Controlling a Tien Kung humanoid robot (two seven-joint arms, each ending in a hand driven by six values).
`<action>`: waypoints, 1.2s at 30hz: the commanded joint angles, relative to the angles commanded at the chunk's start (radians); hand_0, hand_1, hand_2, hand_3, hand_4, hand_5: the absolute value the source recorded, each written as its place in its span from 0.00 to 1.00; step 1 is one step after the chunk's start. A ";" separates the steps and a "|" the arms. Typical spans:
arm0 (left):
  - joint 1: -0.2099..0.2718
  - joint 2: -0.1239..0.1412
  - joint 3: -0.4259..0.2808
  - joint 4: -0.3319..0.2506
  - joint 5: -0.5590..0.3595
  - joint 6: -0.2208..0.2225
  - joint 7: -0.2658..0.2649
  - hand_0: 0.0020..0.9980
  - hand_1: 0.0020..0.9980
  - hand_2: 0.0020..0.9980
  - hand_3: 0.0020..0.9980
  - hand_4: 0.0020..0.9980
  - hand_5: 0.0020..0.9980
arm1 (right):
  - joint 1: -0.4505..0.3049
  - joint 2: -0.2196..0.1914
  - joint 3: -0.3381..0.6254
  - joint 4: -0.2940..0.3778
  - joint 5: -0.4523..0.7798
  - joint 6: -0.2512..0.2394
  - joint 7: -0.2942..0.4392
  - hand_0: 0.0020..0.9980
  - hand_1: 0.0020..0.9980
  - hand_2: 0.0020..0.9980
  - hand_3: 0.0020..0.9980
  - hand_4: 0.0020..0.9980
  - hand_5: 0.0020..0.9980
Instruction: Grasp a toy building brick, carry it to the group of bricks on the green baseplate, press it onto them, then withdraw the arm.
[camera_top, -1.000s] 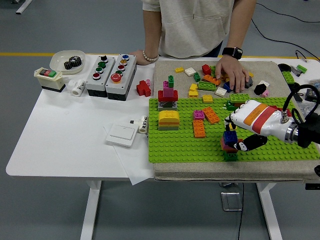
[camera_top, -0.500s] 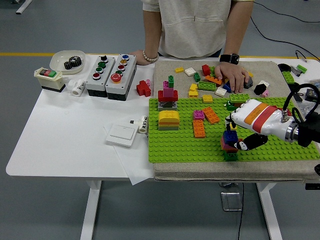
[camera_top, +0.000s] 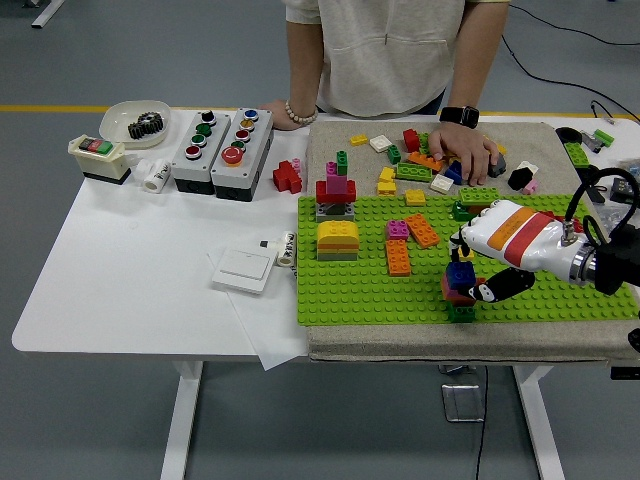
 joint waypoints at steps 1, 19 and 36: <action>0.000 0.000 0.000 0.000 0.000 0.000 0.000 0.74 0.73 0.72 0.59 0.64 0.67 | 0.000 0.000 0.000 0.000 0.000 0.000 0.000 0.21 0.42 0.54 0.57 0.81 0.42; 0.000 0.001 0.000 0.000 0.001 -0.001 0.000 0.74 0.73 0.72 0.59 0.64 0.67 | -0.011 -0.001 0.029 0.002 0.014 0.014 -0.001 0.23 0.44 0.65 0.79 0.97 0.50; 0.001 0.001 0.000 0.001 0.002 -0.001 -0.001 0.74 0.73 0.72 0.59 0.64 0.67 | -0.136 -0.034 0.207 0.121 0.062 -0.041 -0.030 0.53 0.64 0.77 0.83 0.99 0.55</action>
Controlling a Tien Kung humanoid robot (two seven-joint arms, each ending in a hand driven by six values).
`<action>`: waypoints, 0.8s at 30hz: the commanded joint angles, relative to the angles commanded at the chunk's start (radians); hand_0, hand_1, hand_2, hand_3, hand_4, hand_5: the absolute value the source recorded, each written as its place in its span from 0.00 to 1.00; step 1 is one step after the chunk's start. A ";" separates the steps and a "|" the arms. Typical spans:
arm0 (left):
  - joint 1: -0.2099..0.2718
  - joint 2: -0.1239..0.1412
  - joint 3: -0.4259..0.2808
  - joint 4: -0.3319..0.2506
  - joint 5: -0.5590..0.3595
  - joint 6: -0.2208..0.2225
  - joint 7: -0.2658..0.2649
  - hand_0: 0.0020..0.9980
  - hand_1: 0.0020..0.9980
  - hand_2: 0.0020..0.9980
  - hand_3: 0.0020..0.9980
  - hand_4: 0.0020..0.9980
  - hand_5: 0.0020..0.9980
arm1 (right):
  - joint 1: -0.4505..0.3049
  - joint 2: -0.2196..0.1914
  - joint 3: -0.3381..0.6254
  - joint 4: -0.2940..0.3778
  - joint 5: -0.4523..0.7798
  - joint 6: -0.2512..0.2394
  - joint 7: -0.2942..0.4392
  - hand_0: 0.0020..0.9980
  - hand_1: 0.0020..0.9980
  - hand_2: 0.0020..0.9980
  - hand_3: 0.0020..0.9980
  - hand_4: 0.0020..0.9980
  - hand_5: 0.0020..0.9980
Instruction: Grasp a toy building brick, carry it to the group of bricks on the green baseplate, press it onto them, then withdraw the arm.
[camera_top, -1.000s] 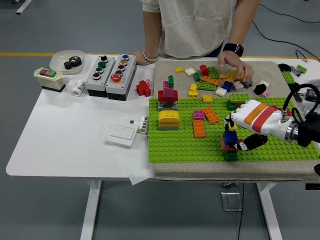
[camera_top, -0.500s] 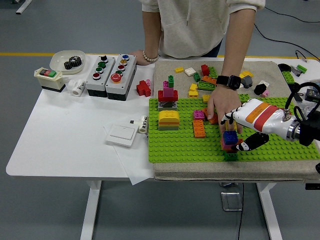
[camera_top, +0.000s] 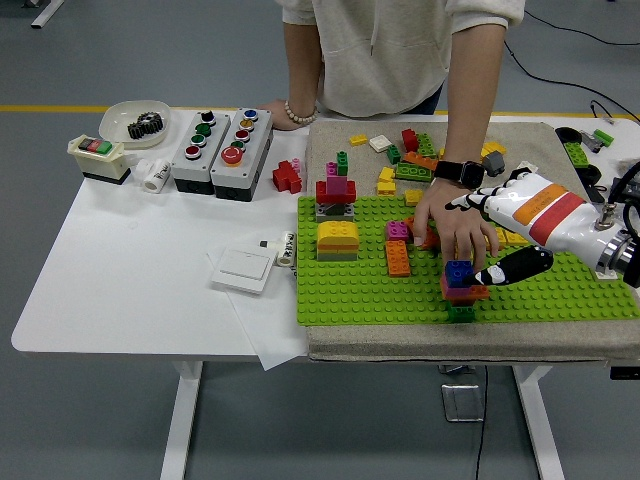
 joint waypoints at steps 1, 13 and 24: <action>0.000 0.000 0.000 0.000 0.000 0.000 0.000 0.74 0.73 0.72 0.59 0.64 0.67 | -0.016 -0.005 0.016 0.018 0.006 -0.001 -0.001 0.53 0.64 0.77 0.83 0.99 0.55; 0.005 -0.001 -0.005 0.001 0.009 -0.001 0.005 0.74 0.73 0.72 0.59 0.64 0.67 | -0.132 -0.028 0.077 0.115 0.034 -0.012 0.028 0.68 0.70 0.76 0.70 0.94 0.53; 0.008 -0.001 -0.008 0.002 0.015 -0.001 0.006 0.74 0.73 0.73 0.59 0.64 0.67 | -0.187 -0.026 0.086 0.119 0.047 -0.026 0.059 0.71 0.69 0.74 0.61 0.88 0.54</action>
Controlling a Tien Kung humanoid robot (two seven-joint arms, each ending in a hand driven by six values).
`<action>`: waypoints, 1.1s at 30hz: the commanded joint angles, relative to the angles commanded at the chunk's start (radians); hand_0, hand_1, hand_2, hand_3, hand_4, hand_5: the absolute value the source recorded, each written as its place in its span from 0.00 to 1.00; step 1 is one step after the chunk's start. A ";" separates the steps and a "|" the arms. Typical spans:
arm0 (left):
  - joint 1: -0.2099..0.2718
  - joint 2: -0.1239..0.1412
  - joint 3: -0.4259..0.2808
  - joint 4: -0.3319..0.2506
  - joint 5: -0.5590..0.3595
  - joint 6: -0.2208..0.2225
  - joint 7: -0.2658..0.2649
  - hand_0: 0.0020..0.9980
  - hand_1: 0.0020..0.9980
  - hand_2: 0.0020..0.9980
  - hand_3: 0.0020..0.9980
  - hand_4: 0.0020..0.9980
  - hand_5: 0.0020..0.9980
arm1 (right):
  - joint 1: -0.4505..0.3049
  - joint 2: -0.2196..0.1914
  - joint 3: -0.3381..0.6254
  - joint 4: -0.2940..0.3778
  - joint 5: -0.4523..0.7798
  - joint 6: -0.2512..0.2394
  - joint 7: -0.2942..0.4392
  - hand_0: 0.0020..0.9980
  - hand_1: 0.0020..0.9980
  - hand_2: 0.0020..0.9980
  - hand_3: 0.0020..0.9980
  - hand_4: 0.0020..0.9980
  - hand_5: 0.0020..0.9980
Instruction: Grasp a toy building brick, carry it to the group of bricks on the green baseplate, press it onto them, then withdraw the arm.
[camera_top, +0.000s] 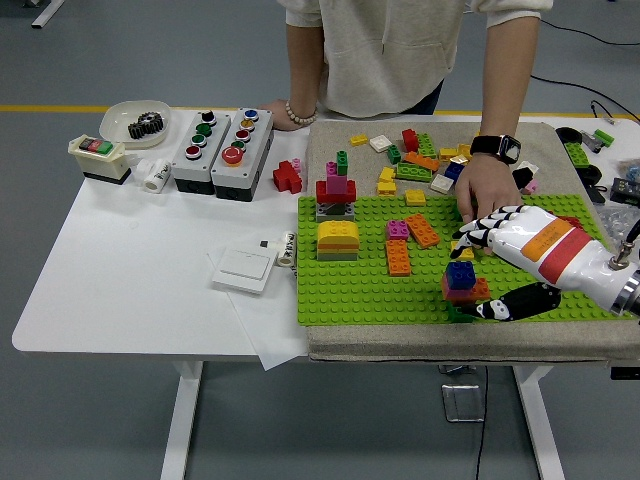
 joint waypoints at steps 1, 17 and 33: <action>0.000 0.000 0.000 0.000 0.000 0.000 0.000 0.74 0.73 0.73 0.59 0.64 0.67 | -0.005 0.001 0.000 0.000 -0.001 0.000 0.000 0.71 0.69 0.74 0.61 0.88 0.54; 0.001 0.000 0.001 0.000 0.000 -0.001 0.001 0.74 0.73 0.73 0.59 0.64 0.67 | -0.023 0.001 -0.008 0.002 -0.003 0.002 0.003 0.69 0.66 0.72 0.56 0.85 0.53; 0.000 -0.001 0.002 0.000 -0.004 -0.001 0.001 0.74 0.73 0.72 0.59 0.64 0.67 | -0.018 0.004 -0.017 0.001 0.004 -0.004 0.006 0.68 0.65 0.69 0.54 0.82 0.51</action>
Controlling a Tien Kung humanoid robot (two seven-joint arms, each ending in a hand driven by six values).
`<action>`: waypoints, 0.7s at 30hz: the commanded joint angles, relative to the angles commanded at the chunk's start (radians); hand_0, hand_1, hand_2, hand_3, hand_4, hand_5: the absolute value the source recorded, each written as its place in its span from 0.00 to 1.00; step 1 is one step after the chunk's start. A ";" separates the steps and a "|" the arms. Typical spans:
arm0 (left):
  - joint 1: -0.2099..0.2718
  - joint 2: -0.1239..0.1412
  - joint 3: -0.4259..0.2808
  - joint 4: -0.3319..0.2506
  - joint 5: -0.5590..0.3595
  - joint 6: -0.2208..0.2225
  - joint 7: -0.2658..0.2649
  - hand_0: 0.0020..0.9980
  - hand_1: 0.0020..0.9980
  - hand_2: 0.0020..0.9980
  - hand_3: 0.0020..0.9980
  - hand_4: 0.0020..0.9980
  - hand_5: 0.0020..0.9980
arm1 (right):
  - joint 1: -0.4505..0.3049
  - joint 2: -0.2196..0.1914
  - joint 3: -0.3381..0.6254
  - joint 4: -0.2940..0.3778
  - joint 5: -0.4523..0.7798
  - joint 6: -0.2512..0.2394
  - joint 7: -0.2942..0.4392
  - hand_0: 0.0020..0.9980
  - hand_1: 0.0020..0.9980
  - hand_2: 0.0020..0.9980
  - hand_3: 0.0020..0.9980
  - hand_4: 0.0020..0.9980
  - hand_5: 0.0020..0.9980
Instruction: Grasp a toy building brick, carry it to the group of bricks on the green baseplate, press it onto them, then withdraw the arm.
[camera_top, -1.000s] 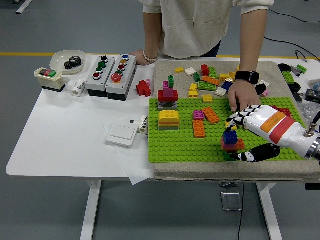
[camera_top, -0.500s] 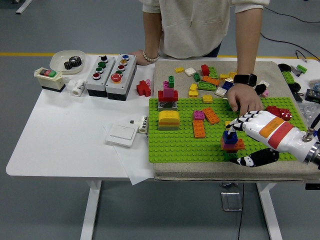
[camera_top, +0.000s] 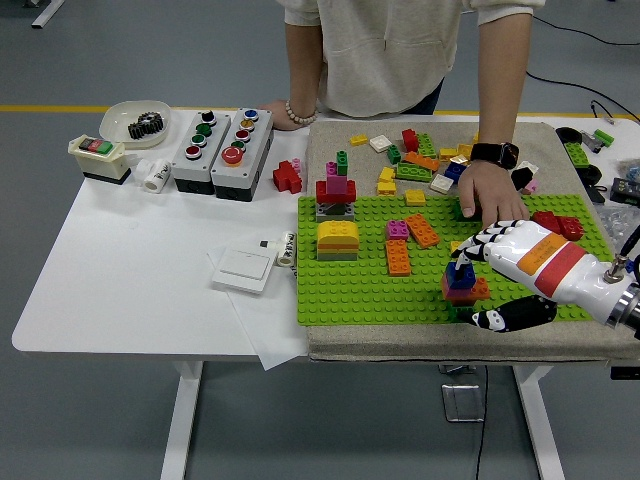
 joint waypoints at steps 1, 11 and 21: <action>0.000 0.000 -0.001 0.000 0.002 0.000 0.001 0.74 0.73 0.72 0.59 0.64 0.67 | 0.001 0.001 -0.002 -0.001 0.001 0.000 0.000 0.68 0.65 0.69 0.54 0.82 0.51; 0.001 0.000 0.001 0.000 -0.001 0.000 -0.002 0.74 0.73 0.73 0.59 0.64 0.67 | 0.001 0.006 -0.021 -0.013 0.002 0.002 0.001 0.68 0.65 0.69 0.54 0.82 0.51; -0.001 0.000 0.000 0.000 0.001 0.000 -0.001 0.74 0.73 0.72 0.59 0.64 0.67 | 0.001 0.006 -0.032 -0.028 0.000 0.004 0.001 0.68 0.65 0.69 0.54 0.82 0.50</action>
